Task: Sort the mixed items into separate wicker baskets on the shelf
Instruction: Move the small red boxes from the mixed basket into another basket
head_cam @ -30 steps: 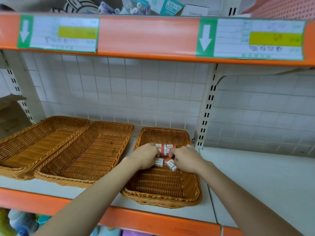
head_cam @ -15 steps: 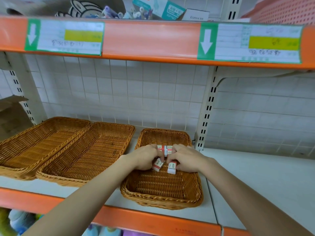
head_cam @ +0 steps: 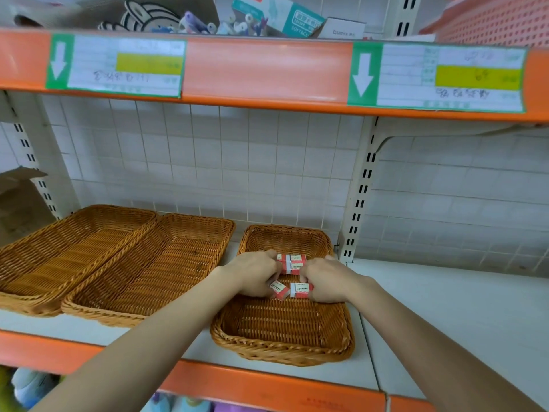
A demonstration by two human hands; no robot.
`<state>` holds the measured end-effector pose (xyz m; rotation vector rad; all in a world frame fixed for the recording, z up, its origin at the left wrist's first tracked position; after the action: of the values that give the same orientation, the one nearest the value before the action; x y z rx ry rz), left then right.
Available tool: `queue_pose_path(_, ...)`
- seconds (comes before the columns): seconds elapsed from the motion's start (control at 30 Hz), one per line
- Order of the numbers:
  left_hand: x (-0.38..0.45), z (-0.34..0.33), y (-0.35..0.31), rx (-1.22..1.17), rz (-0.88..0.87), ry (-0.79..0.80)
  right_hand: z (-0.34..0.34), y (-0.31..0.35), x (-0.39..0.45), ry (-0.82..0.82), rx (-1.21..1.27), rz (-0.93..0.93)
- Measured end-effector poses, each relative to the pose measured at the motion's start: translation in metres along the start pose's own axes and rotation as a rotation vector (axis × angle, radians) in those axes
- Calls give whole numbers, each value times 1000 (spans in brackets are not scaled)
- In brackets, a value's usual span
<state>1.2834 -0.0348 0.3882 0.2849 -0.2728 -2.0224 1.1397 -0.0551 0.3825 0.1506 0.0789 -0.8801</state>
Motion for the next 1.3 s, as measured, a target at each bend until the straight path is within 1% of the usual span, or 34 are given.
queue_pose_path(0.13,2,-2,0,-50,-31,-5,3,2,0,-30,30,-4)
queue_pose_path(0.23,3,-2,4,8,53,-38,4,-1,2,-90,69,-42)
queue_pose_path(0.33,6,-2,8,8,148,-86,3,-2,7,-149,52,-84)
queue_pose_path(0.43,10,-2,8,-18,185,-116,4,2,10,-164,57,-104)
queue_pose_path(0.6,12,-9,6,-103,178,-92,2,7,12,-139,64,-106)
queue_pose_path(0.8,11,-11,7,-178,171,-106,-3,8,14,-127,77,-136)
queue_pose_path(1.13,12,-9,4,-160,185,-93,-6,10,13,-151,39,-135)
queue_pose_path(1.3,9,-5,2,-147,183,-133,-1,13,3,-204,-66,-122)
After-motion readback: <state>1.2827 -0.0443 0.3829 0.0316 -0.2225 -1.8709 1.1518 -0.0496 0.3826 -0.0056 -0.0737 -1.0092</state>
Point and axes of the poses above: each hand's wrist, its own x-axis towards the middle knuckle, its own z-axis out of the back of the hand, y = z × x, the point moved 3 cm from there along x, towards the middle knuckle, and after that the axes turned 13 degrees about x, right-handed, at the moved point
